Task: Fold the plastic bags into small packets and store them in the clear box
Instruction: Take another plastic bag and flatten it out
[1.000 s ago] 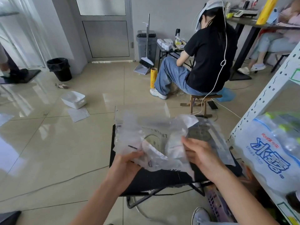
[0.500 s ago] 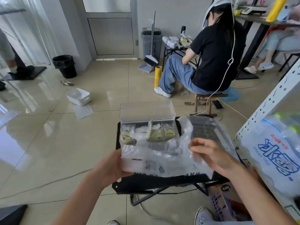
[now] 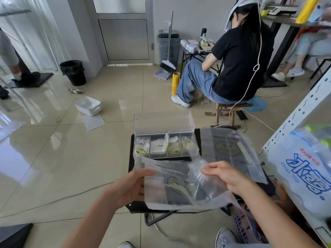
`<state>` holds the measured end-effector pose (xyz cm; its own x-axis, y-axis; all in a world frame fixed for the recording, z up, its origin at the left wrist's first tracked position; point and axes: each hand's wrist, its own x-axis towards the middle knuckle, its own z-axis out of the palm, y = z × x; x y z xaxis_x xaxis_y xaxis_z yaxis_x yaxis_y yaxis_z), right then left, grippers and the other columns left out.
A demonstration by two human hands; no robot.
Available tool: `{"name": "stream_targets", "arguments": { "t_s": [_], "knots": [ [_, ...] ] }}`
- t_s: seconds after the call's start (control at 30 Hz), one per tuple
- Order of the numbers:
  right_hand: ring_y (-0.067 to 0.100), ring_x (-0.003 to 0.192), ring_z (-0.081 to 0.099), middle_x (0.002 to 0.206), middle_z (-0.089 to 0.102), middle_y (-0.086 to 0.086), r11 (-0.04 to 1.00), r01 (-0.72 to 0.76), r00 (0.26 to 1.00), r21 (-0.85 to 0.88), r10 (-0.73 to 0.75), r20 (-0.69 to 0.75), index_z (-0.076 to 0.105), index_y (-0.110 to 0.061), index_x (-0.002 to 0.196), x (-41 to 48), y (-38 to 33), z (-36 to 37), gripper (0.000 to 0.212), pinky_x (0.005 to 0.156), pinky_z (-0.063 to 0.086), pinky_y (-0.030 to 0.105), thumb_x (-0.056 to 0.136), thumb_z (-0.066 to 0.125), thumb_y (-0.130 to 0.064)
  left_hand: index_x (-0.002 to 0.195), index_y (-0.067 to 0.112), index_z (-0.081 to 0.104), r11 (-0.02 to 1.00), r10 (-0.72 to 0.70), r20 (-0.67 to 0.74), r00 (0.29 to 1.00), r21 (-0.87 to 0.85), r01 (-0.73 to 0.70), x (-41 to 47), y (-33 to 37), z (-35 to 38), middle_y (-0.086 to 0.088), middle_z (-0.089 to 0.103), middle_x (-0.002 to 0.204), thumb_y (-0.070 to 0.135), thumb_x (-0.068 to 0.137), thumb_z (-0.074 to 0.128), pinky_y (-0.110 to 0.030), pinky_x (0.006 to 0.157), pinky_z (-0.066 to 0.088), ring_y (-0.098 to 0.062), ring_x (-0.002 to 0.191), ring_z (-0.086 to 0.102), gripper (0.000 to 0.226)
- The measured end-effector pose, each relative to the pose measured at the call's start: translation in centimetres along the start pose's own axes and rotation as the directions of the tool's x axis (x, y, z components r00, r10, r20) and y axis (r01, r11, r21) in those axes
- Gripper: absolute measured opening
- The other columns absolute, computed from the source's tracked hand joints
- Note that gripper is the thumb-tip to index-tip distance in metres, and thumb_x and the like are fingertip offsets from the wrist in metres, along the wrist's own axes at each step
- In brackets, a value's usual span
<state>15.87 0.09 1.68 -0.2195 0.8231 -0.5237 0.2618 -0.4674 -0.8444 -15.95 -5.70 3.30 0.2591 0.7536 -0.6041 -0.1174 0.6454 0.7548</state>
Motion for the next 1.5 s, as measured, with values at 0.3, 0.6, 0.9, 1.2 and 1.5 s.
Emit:
{"name": "stream_targets", "arguments": {
  "t_s": [0.3, 0.6, 0.9, 1.2, 1.5],
  "knots": [
    [0.017, 0.08, 0.073, 0.093, 0.078, 0.012, 0.993, 0.056, 0.998, 0.107, -0.058, 0.013, 0.076, -0.002, 0.103, -0.7, -0.2, -0.2, 0.019, 0.077, 0.055, 0.03, 0.097, 0.071, -0.019, 0.117, 0.003, 0.075, 0.994, 0.09, -0.135, 0.987, 0.067, -0.082, 1.2, -0.5, -1.4, -0.025, 0.075, 0.111, 0.006, 0.095, 0.066, -0.036, 0.07, 0.06, -0.034, 0.091, 0.071, 0.024],
    [0.007, 0.07, 0.067, 0.079, 0.073, 0.003, 0.982, 0.177, 0.984, 0.073, -0.178, 0.006, 0.081, -0.016, 0.093, -1.5, -0.5, -0.5, 0.017, 0.061, 0.05, 0.019, 0.098, 0.066, -0.009, 0.104, 0.0, 0.078, 0.988, 0.153, -0.311, 0.938, 0.028, -0.152, 1.7, -1.2, -1.3, -0.025, 0.074, 0.102, 0.013, 0.098, 0.067, -0.039, 0.075, 0.059, -0.027, 0.081, 0.071, 0.018],
    [0.028, 0.099, 0.068, 0.115, 0.072, 0.018, 0.834, 0.162, 0.978, 0.527, -0.207, 0.028, 0.073, -0.009, 0.117, -1.6, -0.4, -1.2, 0.028, 0.086, 0.051, 0.039, 0.096, 0.055, -0.002, 0.119, 0.022, 0.068, 0.958, 0.195, -0.164, 0.967, -0.177, -0.224, 1.0, -0.2, -1.9, -0.01, 0.074, 0.108, -0.003, 0.101, 0.052, -0.028, 0.052, 0.057, -0.02, 0.074, 0.071, 0.034],
    [0.025, 0.078, 0.051, 0.082, 0.053, 0.013, 0.923, 0.247, 0.962, 0.296, -0.269, 0.037, 0.06, -0.007, 0.073, -2.4, -0.3, -2.2, 0.034, 0.069, 0.041, 0.033, 0.098, 0.039, 0.0, 0.082, 0.006, 0.074, 0.951, 0.173, -0.107, 0.979, -0.242, -0.194, 0.1, 0.5, -1.3, -0.014, 0.071, 0.082, 0.024, 0.097, 0.042, -0.037, 0.062, 0.046, -0.029, 0.064, 0.068, 0.039],
    [0.029, 0.097, 0.066, 0.098, 0.071, 0.013, 0.942, 0.336, 0.94, 0.016, -0.335, -0.06, 0.07, -0.01, 0.09, -2.0, -0.1, -2.7, 0.031, 0.086, 0.053, 0.043, 0.08, 0.078, -0.038, 0.091, 0.015, 0.066, 0.944, 0.331, -0.14, 0.933, 0.034, -0.329, 0.4, 0.3, -1.6, -0.007, 0.059, 0.084, 0.009, 0.087, 0.067, -0.036, 0.066, 0.046, -0.023, 0.071, 0.057, 0.008]
  ]
}}
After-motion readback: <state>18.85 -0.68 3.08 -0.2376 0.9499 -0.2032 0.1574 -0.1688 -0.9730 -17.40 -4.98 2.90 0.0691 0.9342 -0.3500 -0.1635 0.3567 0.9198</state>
